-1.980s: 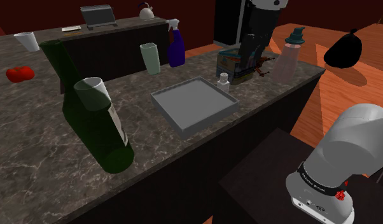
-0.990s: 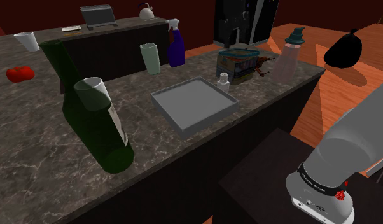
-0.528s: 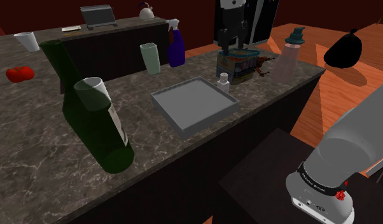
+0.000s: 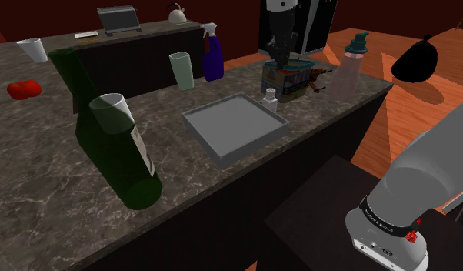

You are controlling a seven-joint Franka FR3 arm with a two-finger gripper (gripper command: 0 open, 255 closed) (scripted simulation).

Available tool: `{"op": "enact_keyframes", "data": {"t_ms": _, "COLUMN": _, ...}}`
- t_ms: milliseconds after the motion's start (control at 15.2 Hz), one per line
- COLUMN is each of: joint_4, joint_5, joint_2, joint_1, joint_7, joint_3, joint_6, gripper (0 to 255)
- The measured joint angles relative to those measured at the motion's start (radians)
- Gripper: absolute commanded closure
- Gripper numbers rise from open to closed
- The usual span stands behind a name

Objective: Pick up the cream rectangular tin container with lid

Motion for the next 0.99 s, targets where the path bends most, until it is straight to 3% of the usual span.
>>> {"op": "enact_keyframes", "data": {"t_ms": 990, "joint_4": 0.213, "joint_5": -0.002, "joint_2": 0.047, "joint_1": 0.000, "joint_7": -0.012, "joint_3": 0.003, "joint_6": -0.169, "gripper": 255}}
